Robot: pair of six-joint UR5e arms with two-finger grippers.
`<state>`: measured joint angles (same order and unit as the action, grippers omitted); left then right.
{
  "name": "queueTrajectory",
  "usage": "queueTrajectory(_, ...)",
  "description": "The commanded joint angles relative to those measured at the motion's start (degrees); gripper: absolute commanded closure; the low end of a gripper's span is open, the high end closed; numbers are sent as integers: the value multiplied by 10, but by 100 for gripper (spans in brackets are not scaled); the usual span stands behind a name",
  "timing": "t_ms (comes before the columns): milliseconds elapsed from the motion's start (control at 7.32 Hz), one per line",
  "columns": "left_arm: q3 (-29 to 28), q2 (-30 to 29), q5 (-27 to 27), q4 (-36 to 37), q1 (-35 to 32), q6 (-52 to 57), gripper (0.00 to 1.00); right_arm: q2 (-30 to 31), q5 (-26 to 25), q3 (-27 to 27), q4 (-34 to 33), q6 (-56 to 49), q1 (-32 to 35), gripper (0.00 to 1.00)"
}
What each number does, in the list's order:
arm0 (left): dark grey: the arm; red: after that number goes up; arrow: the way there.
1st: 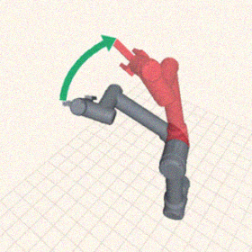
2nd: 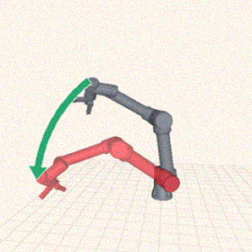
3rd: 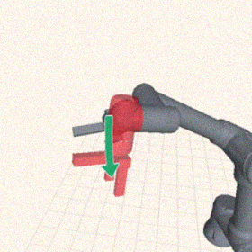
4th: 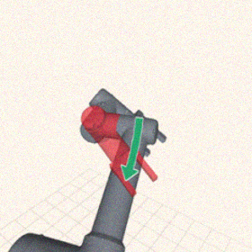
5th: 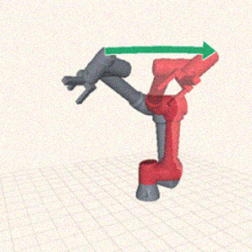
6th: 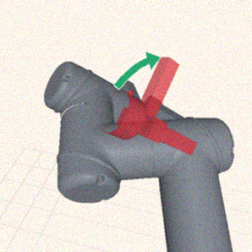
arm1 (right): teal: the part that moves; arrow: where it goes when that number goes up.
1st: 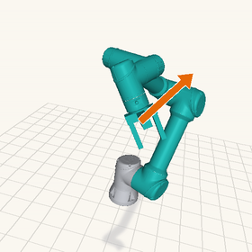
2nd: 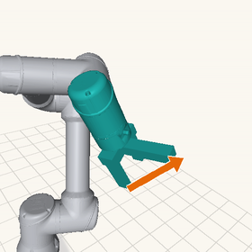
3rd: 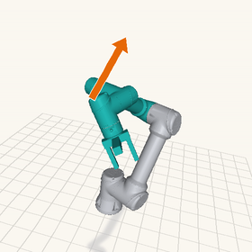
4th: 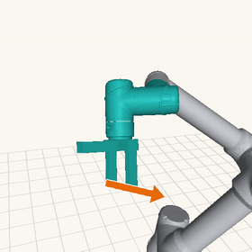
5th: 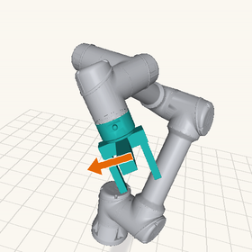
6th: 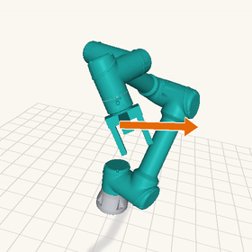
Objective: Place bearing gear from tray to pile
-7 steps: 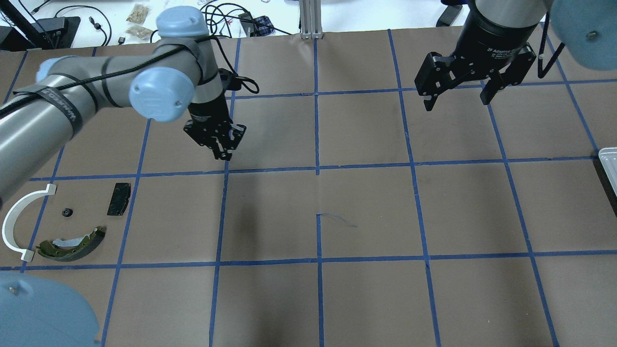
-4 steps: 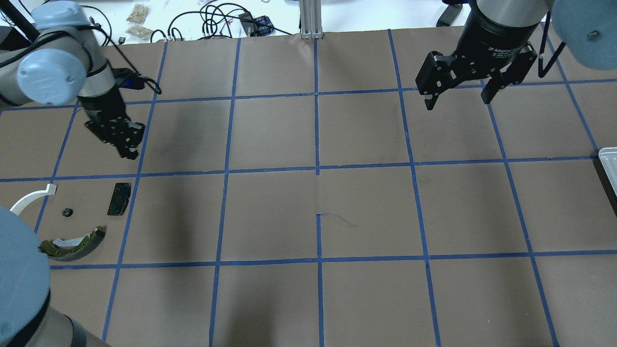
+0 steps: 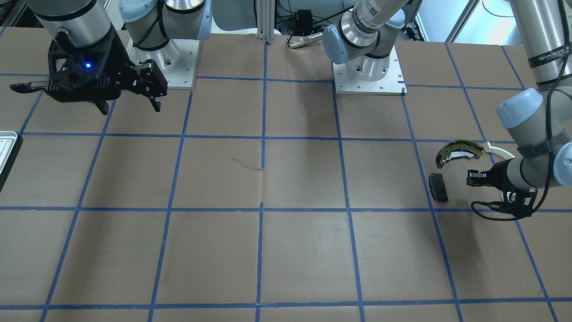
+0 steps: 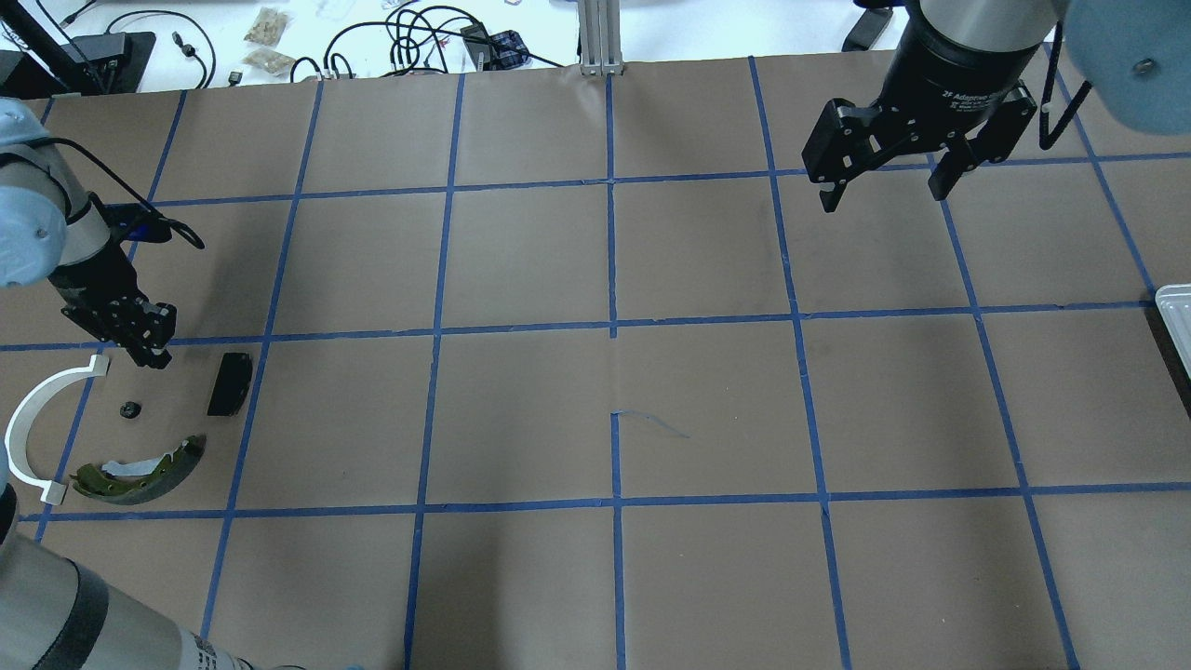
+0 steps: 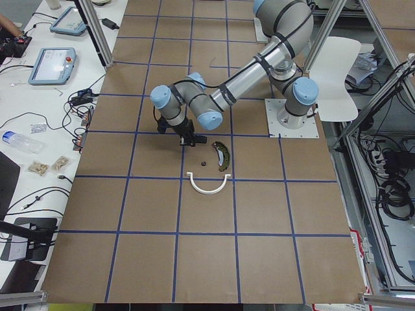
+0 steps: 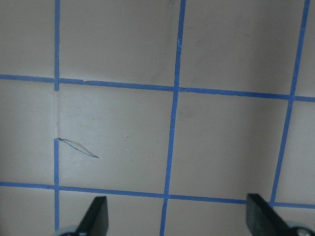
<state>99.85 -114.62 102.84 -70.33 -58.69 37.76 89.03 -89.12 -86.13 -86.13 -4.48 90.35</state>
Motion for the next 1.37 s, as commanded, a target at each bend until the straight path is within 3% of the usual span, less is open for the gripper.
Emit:
queueTrajectory(0, 83, -2, 3, 124, 20, 19, 100, 0, 0, 0, 0, 0, 0, 0)
queueTrajectory(273, 89, 3, 54, 129, 20, 33, 100, 0, 0, 0, 0, 0, 0, 0)
queueTrajectory(683, 103, 4, 49, 122, 35, 35, 100, 0, 0, -3, 0, 0, 0, 0)
queueTrajectory(820, 105, 0, 48, 128, 38, 35, 94, 0, 0, -3, 0, 0, 1, 0)
queueTrajectory(956, 101, 3, 47, 129, 38, 34, 44, 0, 0, -3, 1, 0, 0, 0)
queueTrajectory(1093, 101, 10, 47, 129, 37, 34, 13, 0, 0, -3, 1, 0, 0, 0)
queueTrajectory(1229, 97, 14, 47, 127, 32, 33, 8, -1, 0, -3, 1, 0, 0, 0)
